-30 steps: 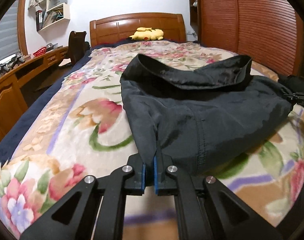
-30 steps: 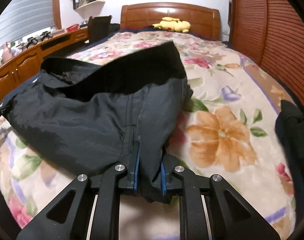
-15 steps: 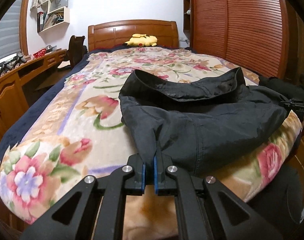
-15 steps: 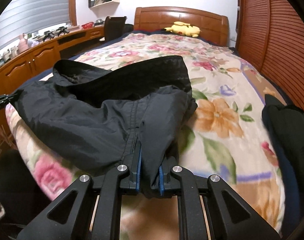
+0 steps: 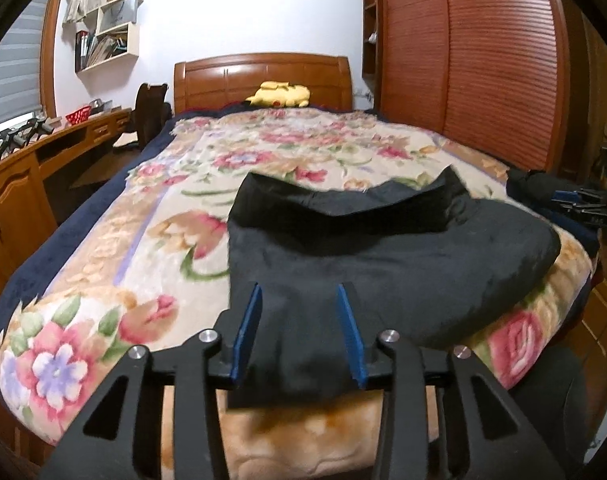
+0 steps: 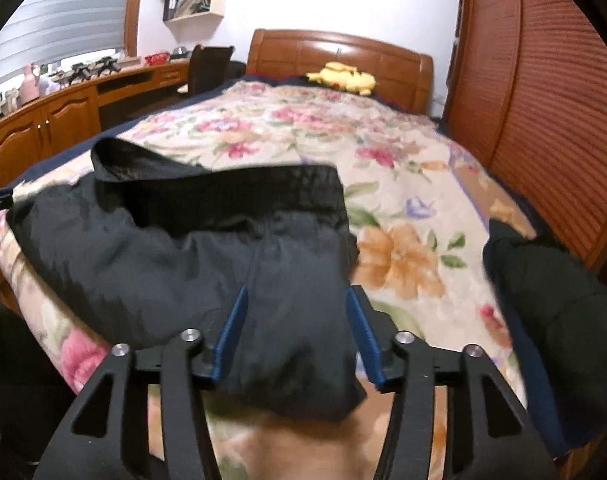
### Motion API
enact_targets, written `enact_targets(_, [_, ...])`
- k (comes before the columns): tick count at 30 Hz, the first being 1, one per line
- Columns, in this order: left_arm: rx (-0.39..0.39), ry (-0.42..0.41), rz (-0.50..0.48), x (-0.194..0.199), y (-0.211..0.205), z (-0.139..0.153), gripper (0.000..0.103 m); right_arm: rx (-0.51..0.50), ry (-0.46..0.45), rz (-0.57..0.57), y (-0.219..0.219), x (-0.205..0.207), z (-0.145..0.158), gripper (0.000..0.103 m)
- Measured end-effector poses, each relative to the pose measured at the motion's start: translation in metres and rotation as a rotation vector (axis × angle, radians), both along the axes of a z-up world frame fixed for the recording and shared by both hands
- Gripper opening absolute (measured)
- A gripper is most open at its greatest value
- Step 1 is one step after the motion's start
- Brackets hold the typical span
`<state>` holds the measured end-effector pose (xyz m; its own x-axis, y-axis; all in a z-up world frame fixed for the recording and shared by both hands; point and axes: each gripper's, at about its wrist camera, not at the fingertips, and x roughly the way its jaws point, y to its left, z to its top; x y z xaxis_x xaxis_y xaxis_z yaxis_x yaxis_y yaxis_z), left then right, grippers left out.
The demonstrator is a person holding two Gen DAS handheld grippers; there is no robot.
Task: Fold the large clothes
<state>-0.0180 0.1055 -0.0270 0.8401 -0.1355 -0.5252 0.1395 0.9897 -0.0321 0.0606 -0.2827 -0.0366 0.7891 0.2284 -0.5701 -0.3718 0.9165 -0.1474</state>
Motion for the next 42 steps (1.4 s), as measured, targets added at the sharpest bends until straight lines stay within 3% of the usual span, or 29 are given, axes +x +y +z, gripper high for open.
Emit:
enact_targets(6, [-0.032, -0.022, -0.014, 0.017, -0.015, 0.003, 0.05, -0.011, -0.039, 0.089, 0.041, 0.017, 0.012, 0.062])
enact_targets(15, [-0.092, -0.012, -0.017, 0.041, -0.026, -0.02, 0.053, -0.025, -0.005, 0.213, 0.12, 0.076, 0.005, 0.062])
enact_targets(19, [-0.084, -0.022, -0.02, 0.043, -0.029, -0.026, 0.053, -0.051, 0.024, 0.211, 0.139, 0.108, -0.004, 0.062])
enact_targets(32, [-0.086, -0.017, -0.033, 0.053, -0.028, -0.041, 0.053, -0.108, 0.17, -0.055, 0.081, 0.228, -0.026, 0.062])
enact_targets(37, [-0.095, -0.012, -0.035, 0.057, -0.028, -0.044, 0.053, -0.052, 0.296, -0.154, 0.045, 0.271, -0.046, 0.062])
enact_targets(42, [-0.105, -0.011, -0.047, 0.057, -0.031, -0.044, 0.053, 0.008, 0.382, -0.164, 0.032, 0.287, -0.07, 0.061])
